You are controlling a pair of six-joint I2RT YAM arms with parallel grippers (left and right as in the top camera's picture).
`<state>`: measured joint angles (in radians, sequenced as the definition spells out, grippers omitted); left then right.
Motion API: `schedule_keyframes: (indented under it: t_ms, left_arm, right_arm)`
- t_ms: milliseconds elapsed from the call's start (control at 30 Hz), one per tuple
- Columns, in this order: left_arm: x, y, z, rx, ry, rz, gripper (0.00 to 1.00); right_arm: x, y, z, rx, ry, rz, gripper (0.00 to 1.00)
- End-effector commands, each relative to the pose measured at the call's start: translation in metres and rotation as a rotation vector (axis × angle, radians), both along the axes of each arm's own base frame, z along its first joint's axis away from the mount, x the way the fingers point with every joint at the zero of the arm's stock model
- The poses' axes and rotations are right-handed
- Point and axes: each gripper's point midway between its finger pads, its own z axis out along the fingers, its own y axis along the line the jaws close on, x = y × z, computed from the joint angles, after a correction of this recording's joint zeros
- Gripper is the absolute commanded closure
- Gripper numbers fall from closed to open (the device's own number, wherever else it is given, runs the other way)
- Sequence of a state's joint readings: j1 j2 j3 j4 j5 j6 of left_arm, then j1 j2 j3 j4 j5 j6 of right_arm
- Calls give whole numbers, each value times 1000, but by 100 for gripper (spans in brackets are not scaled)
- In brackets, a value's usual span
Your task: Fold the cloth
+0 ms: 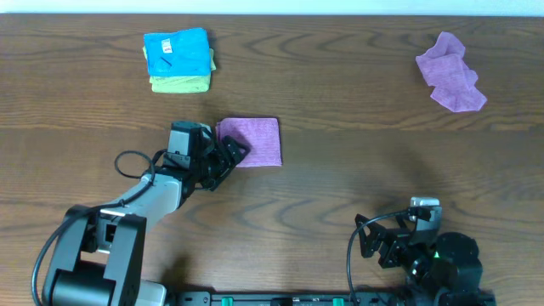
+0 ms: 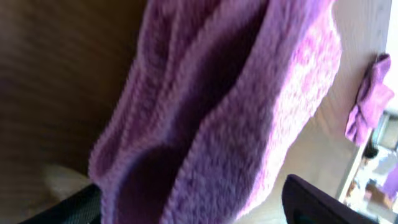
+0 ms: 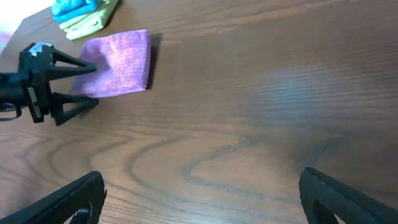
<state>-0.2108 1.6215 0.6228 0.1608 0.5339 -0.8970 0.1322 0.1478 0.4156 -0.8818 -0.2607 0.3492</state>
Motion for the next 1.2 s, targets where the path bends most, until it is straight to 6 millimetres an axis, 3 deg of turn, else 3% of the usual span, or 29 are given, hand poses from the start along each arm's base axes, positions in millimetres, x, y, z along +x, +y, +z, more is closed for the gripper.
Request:
schedule_keyframes:
  t_ms: [0, 167, 267, 433, 633, 833, 1000, 1167]
  left_arm:
    - [3, 13, -20, 82, 10, 57, 22]
    - [7, 11, -31, 75, 11, 51, 38]
    - [8, 7, -36, 57, 8, 37, 66]
    - [20, -3, -24, 34, -100, -38, 94]
    - [51, -23, 18, -43, -224, -100, 95]
    - [87, -32, 74, -9, -217, -160, 94]
    - [126, -10, 140, 169, -265, -136, 95]
    - [169, 20, 197, 216, -353, -55, 95]
  right_arm:
    - [1, -3, -1, 7, 3, -22, 1]
    - [1, -3, -1, 6, 3, -22, 1]
    - [1, -3, -1, 6, 3, -22, 1]
    - [1, -3, -1, 6, 3, -22, 1]
    - [1, -3, -1, 6, 3, -22, 1]
    - [1, -3, -1, 7, 3, -22, 1]
    - [1, -3, -1, 6, 3, -22, 1]
    - [1, -3, -1, 7, 3, -22, 1]
